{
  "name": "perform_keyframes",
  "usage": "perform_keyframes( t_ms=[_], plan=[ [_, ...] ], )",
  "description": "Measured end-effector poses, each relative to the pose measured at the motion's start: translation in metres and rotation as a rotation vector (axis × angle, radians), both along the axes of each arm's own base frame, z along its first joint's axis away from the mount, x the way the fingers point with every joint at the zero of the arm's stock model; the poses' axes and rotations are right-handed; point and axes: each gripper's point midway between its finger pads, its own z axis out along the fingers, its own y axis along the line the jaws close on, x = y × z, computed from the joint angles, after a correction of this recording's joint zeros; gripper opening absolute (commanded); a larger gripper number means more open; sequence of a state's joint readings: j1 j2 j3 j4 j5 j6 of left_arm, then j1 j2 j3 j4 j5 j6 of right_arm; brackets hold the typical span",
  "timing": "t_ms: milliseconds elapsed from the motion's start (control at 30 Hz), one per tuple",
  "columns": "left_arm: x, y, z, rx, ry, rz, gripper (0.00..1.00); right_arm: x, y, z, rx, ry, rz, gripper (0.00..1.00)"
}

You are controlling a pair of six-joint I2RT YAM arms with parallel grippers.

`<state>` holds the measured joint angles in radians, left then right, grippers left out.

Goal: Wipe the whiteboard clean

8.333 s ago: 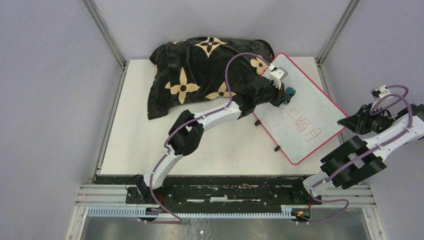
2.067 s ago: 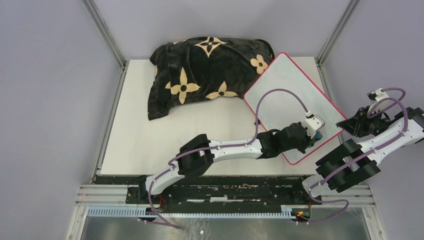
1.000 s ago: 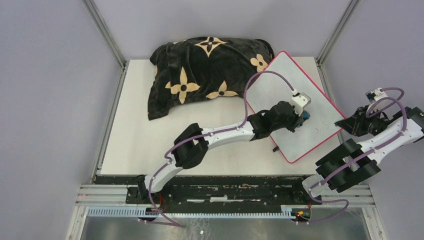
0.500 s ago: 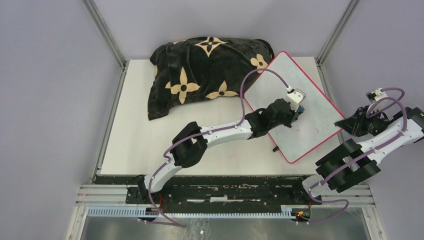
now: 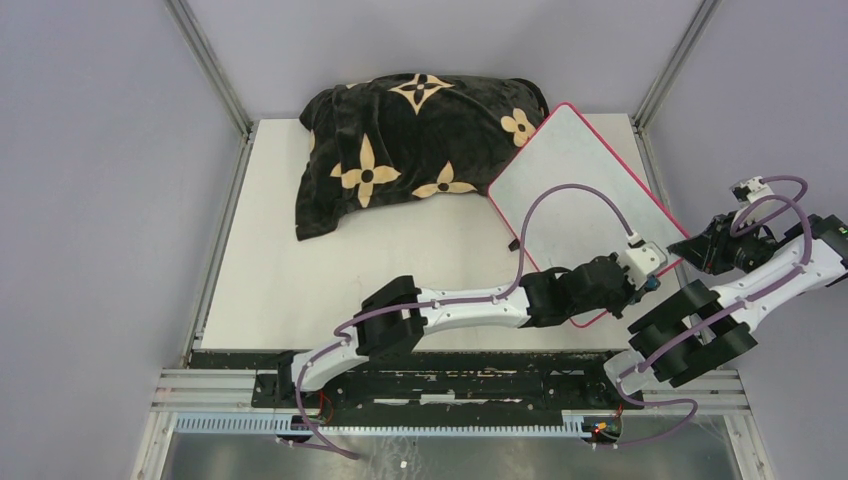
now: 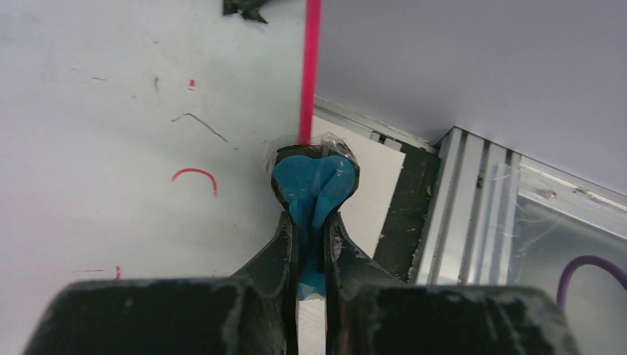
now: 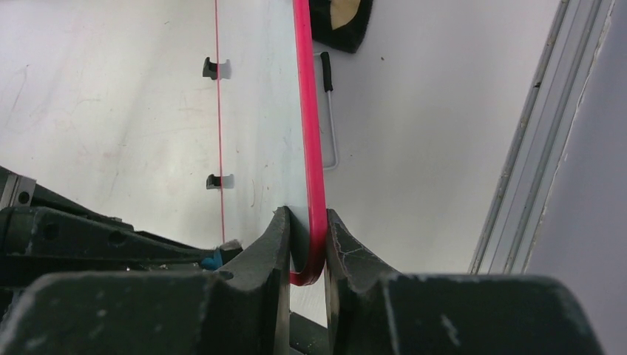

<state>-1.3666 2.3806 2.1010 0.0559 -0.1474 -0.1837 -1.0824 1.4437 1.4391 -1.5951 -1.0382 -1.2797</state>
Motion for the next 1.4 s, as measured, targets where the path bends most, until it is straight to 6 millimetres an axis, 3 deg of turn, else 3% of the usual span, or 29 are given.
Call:
perform_keyframes(
  t_ms=[100, 300, 633, 967, 1200, 1400],
  plan=[
    [0.008, 0.003, -0.003, 0.017, -0.02, 0.014, 0.03, -0.001, 0.002, 0.001, -0.006, -0.002, 0.0, 0.01],
    [0.045, 0.013, -0.002, 0.025, -0.029, 0.061, 0.03, -0.002, 0.002, 0.0, -0.012, -0.004, 0.0, 0.01],
    [0.074, 0.023, -0.001, 0.025, -0.03, 0.102, 0.03, -0.001, 0.001, -0.001, -0.018, -0.005, 0.0, 0.01],
    [0.135, 0.063, -0.013, 0.046, -0.016, 0.204, 0.03, -0.001, 0.001, -0.001, -0.013, -0.003, -0.001, 0.01],
    [0.117, 0.058, -0.016, 0.041, -0.026, 0.207, 0.03, -0.002, 0.001, -0.002, -0.013, 0.001, -0.002, 0.01],
    [0.064, 0.036, -0.016, 0.023, 0.003, 0.127, 0.03, -0.002, 0.001, -0.001, -0.009, 0.003, -0.003, 0.01]
  ],
)
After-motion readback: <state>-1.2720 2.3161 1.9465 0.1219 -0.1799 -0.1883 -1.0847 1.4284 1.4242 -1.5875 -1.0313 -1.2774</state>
